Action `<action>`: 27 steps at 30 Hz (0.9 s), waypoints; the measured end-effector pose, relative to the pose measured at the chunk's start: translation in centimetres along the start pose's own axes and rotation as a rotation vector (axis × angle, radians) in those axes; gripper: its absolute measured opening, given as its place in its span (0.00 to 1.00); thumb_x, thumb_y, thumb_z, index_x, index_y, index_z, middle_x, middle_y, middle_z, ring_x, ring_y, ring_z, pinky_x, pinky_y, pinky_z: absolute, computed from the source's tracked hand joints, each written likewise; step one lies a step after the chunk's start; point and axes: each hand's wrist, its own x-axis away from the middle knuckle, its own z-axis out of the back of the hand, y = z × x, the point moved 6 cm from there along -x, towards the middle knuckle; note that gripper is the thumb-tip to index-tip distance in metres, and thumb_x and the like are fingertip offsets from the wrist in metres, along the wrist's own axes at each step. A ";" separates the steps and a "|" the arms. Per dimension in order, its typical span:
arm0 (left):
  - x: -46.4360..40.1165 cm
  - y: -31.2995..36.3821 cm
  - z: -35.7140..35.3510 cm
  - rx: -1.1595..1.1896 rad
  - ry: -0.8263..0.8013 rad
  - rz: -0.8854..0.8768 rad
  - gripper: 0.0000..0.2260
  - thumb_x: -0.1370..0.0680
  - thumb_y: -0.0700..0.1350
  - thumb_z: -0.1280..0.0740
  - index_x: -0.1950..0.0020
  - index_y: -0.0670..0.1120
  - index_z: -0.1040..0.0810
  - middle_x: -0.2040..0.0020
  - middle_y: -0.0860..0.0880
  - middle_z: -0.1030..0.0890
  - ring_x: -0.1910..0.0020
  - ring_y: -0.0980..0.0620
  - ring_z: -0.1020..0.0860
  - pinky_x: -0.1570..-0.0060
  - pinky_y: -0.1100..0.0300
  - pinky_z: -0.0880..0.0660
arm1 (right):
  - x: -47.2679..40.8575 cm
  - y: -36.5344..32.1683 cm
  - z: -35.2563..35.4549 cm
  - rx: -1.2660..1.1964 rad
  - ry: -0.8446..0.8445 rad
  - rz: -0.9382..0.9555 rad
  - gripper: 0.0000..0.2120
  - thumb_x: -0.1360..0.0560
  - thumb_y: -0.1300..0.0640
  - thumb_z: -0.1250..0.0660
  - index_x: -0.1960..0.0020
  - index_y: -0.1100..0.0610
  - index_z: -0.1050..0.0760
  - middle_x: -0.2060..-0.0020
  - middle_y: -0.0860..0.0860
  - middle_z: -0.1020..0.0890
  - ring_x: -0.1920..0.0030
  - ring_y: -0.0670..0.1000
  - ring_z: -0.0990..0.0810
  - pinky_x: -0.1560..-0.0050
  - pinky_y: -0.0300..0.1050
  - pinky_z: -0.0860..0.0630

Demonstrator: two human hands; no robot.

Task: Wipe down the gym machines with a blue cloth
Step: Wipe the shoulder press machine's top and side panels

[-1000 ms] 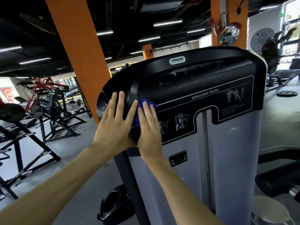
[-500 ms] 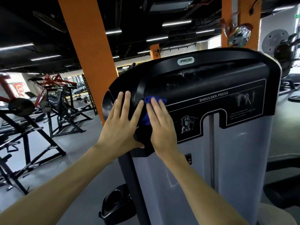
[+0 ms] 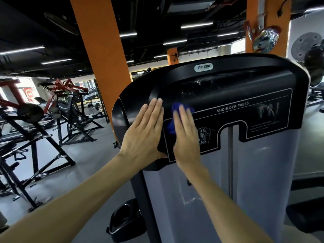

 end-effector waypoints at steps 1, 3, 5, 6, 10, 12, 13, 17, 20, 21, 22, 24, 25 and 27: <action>-0.3 0.3 -0.2 -0.011 -0.012 0.010 0.64 0.29 0.82 0.45 0.20 0.32 0.67 0.19 0.33 0.69 0.18 0.38 0.67 0.19 0.43 0.63 | -2.2 0.1 0.6 -0.014 0.016 0.009 0.33 0.21 0.75 0.39 0.19 0.60 0.40 0.18 0.53 0.41 0.17 0.53 0.48 0.18 0.49 0.49; -0.7 0.9 -0.6 -0.033 -0.032 0.031 0.65 0.29 0.82 0.45 0.21 0.31 0.69 0.20 0.32 0.71 0.19 0.37 0.68 0.19 0.42 0.64 | -3.1 0.5 0.9 -0.017 0.040 0.058 0.30 0.19 0.73 0.41 0.19 0.61 0.40 0.19 0.55 0.40 0.17 0.54 0.47 0.19 0.52 0.45; -0.8 1.3 -0.8 -0.047 -0.036 0.054 0.67 0.30 0.82 0.43 0.22 0.30 0.70 0.21 0.31 0.71 0.19 0.35 0.68 0.19 0.42 0.64 | 0.8 1.6 0.1 0.020 0.076 0.081 0.29 0.19 0.71 0.39 0.20 0.61 0.39 0.19 0.56 0.39 0.18 0.57 0.44 0.19 0.54 0.42; -0.9 1.6 -0.9 -0.053 -0.046 0.062 0.67 0.31 0.82 0.42 0.22 0.30 0.70 0.21 0.30 0.71 0.19 0.35 0.68 0.19 0.41 0.64 | 3.9 2.4 -0.5 0.043 0.074 0.063 0.33 0.21 0.72 0.35 0.19 0.60 0.40 0.19 0.55 0.40 0.18 0.57 0.44 0.20 0.54 0.41; -1.1 2.5 -1.1 -0.095 -0.080 0.082 0.68 0.31 0.80 0.38 0.22 0.29 0.70 0.22 0.27 0.70 0.20 0.30 0.67 0.20 0.38 0.65 | 10.3 4.2 -1.7 0.057 -0.034 0.024 0.43 0.27 0.74 0.30 0.18 0.56 0.44 0.17 0.48 0.47 0.18 0.55 0.46 0.19 0.45 0.48; -1.3 2.9 -1.0 -0.108 -0.092 0.103 0.68 0.30 0.80 0.38 0.22 0.29 0.69 0.23 0.25 0.69 0.21 0.28 0.67 0.21 0.37 0.66 | 7.1 3.6 -0.9 0.043 -0.034 0.044 0.39 0.25 0.73 0.34 0.19 0.57 0.42 0.17 0.50 0.44 0.18 0.55 0.46 0.19 0.46 0.47; -1.4 3.1 -1.0 -0.113 -0.089 0.119 0.68 0.30 0.80 0.38 0.22 0.29 0.69 0.23 0.25 0.69 0.21 0.27 0.66 0.22 0.36 0.67 | 4.8 3.1 -0.2 0.035 -0.017 0.053 0.36 0.23 0.73 0.36 0.19 0.58 0.41 0.18 0.52 0.42 0.18 0.55 0.46 0.19 0.49 0.45; -2.0 4.0 -1.0 -0.123 -0.087 0.148 0.67 0.30 0.77 0.34 0.21 0.33 0.70 0.24 0.23 0.68 0.21 0.25 0.65 0.22 0.34 0.65 | -2.3 2.7 1.6 0.047 0.050 0.083 0.28 0.19 0.70 0.43 0.19 0.60 0.39 0.19 0.54 0.40 0.18 0.54 0.47 0.20 0.54 0.41; -2.1 4.2 -1.1 -0.118 -0.056 0.174 0.63 0.27 0.72 0.31 0.20 0.33 0.69 0.23 0.22 0.65 0.21 0.24 0.62 0.21 0.34 0.59 | 1.0 4.2 0.7 0.068 0.088 0.069 0.29 0.19 0.70 0.39 0.19 0.60 0.39 0.19 0.55 0.40 0.18 0.56 0.45 0.20 0.55 0.41; -2.2 4.3 -1.2 -0.121 -0.048 0.182 0.63 0.26 0.72 0.31 0.20 0.33 0.68 0.23 0.22 0.65 0.21 0.23 0.61 0.21 0.34 0.58 | 3.5 4.9 0.2 0.079 0.083 0.054 0.32 0.21 0.72 0.37 0.19 0.60 0.41 0.18 0.55 0.41 0.18 0.57 0.44 0.20 0.54 0.41; -2.2 4.3 -1.3 -0.126 -0.055 0.186 0.63 0.27 0.72 0.31 0.20 0.32 0.68 0.23 0.21 0.65 0.21 0.23 0.61 0.21 0.33 0.58 | 6.1 5.5 -0.3 0.087 0.059 0.035 0.36 0.23 0.74 0.35 0.19 0.59 0.42 0.18 0.54 0.42 0.18 0.58 0.44 0.19 0.53 0.43; -2.2 4.3 -1.3 -0.138 -0.073 0.189 0.65 0.29 0.74 0.31 0.21 0.32 0.69 0.24 0.21 0.65 0.22 0.22 0.62 0.22 0.33 0.60 | 9.3 6.4 -0.8 0.087 -0.013 0.013 0.43 0.27 0.77 0.33 0.18 0.57 0.45 0.17 0.51 0.46 0.18 0.57 0.45 0.18 0.49 0.47; -2.2 4.2 -1.4 -0.141 -0.070 0.188 0.67 0.30 0.75 0.32 0.21 0.32 0.69 0.24 0.21 0.66 0.22 0.22 0.62 0.22 0.33 0.60 | 9.1 6.5 -0.6 0.082 -0.033 0.016 0.44 0.27 0.77 0.32 0.18 0.56 0.45 0.17 0.51 0.46 0.18 0.56 0.46 0.18 0.48 0.48; -2.3 4.3 -1.4 -0.126 -0.055 0.184 0.68 0.32 0.78 0.33 0.21 0.32 0.69 0.24 0.21 0.66 0.22 0.23 0.62 0.22 0.33 0.61 | 5.6 6.1 0.3 0.058 -0.018 0.009 0.41 0.25 0.75 0.33 0.18 0.56 0.44 0.17 0.52 0.45 0.18 0.56 0.46 0.19 0.52 0.44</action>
